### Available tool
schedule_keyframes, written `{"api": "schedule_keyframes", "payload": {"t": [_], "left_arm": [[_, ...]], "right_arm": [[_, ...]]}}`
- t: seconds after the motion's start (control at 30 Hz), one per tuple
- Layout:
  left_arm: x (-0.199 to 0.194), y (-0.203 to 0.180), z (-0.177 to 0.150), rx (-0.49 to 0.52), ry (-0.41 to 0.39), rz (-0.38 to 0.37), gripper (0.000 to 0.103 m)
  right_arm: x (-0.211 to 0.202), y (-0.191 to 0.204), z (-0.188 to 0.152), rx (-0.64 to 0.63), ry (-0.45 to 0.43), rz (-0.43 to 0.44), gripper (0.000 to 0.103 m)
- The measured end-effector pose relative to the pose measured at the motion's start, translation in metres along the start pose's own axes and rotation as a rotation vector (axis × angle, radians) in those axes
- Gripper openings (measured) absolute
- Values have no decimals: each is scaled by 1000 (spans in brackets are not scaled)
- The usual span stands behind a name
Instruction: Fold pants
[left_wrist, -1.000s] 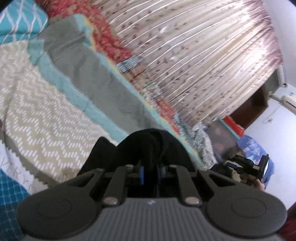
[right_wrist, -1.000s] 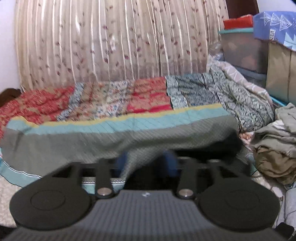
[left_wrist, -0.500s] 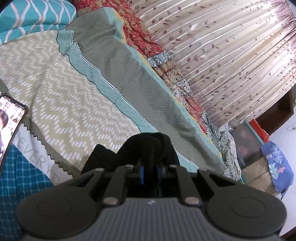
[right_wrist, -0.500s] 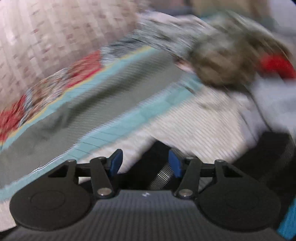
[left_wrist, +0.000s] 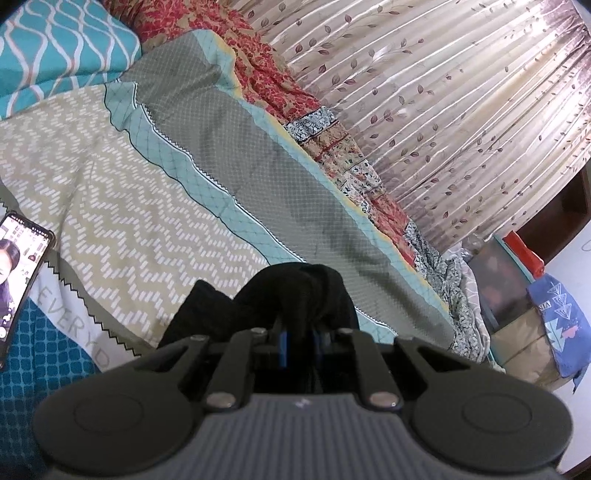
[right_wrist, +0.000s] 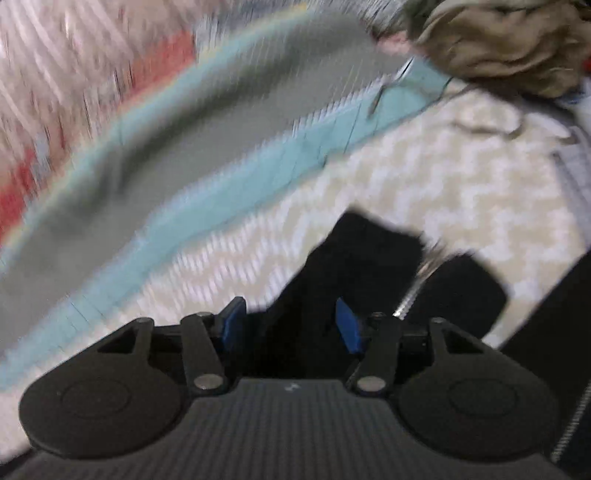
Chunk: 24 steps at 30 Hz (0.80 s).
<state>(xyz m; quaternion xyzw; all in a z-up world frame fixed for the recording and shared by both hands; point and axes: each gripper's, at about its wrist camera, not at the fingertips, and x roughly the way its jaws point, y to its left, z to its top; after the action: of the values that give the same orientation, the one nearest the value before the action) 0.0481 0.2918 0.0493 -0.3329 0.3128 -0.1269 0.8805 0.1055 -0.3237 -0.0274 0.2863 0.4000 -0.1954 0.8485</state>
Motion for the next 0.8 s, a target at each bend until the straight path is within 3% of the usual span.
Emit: {"api": "schedule_keyframes", "payload": {"t": [0.03, 0.13, 0.23, 0.4, 0.53, 0.67, 0.8], "left_arm": [[-1, -1, 1, 2, -3, 1, 11], [-5, -3, 3, 6, -11, 4, 11], [-5, -3, 5, -2, -13, -13, 11], [1, -6, 2, -13, -22, -74, 11], [0, -9, 1, -24, -27, -125, 11], [-3, -9, 2, -21, -34, -143, 11], [9, -7, 8, -19, -26, -128, 11]], "right_arm": [[4, 2, -4, -19, -15, -35, 8], [-16, -26, -3, 133, -98, 17, 8], [-77, -60, -1, 271, -271, 118, 8], [-197, -94, -12, 311, -592, 185, 8], [-257, -106, -17, 318, -765, 174, 8], [-272, -101, -16, 269, -829, 157, 8], [-245, -98, 1, 246, -776, 139, 8]]}}
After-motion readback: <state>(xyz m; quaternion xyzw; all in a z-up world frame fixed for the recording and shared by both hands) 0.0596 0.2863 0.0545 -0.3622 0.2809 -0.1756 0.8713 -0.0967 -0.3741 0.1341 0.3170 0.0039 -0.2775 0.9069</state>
